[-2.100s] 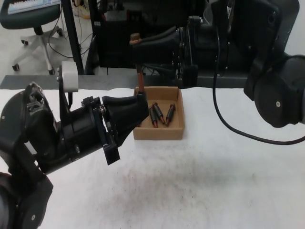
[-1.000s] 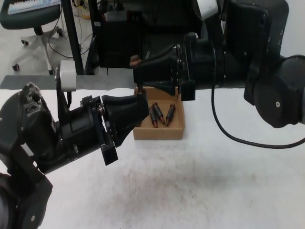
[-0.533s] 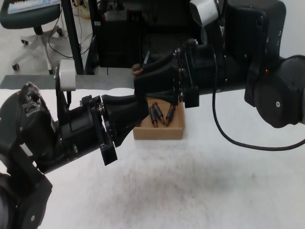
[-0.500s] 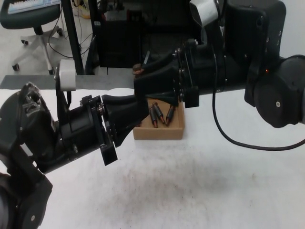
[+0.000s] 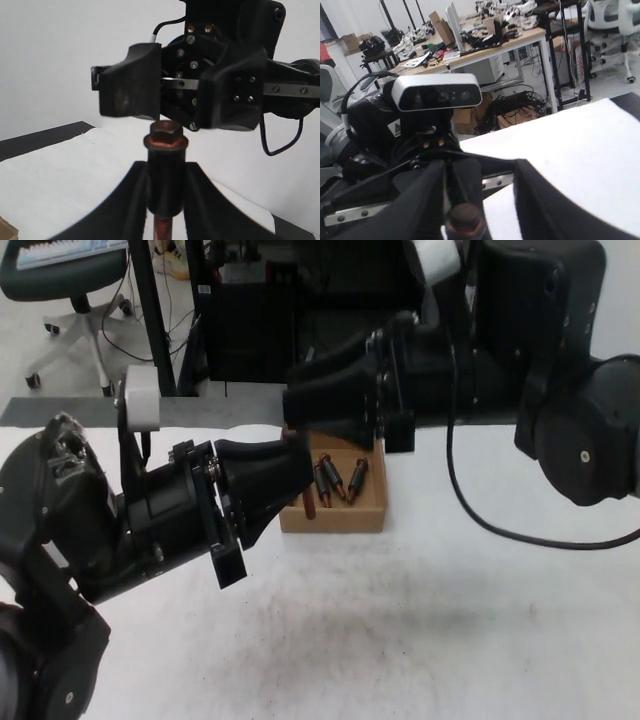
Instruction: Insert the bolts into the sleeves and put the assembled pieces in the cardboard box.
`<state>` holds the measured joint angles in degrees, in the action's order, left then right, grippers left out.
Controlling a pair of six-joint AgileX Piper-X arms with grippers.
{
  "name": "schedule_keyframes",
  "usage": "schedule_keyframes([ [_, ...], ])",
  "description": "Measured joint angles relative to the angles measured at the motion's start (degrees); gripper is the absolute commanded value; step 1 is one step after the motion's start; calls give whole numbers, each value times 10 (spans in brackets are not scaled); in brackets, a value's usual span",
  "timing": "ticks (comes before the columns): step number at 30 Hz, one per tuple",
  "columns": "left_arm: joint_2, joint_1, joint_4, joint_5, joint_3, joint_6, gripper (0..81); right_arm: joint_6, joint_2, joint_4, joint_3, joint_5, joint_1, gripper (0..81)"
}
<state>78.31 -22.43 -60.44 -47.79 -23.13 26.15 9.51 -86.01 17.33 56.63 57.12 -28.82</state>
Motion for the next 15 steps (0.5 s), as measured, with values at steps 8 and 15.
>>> schedule_keyframes([
  [8, 0, 0, 0, -1, 0, 0, 2, 69, 0, 150, 0, -2, 20, 8],
  [15, 0, 0, 110, 22, -49, -83, 2, 97, 0, 129, 0, 2, 41, 8],
])
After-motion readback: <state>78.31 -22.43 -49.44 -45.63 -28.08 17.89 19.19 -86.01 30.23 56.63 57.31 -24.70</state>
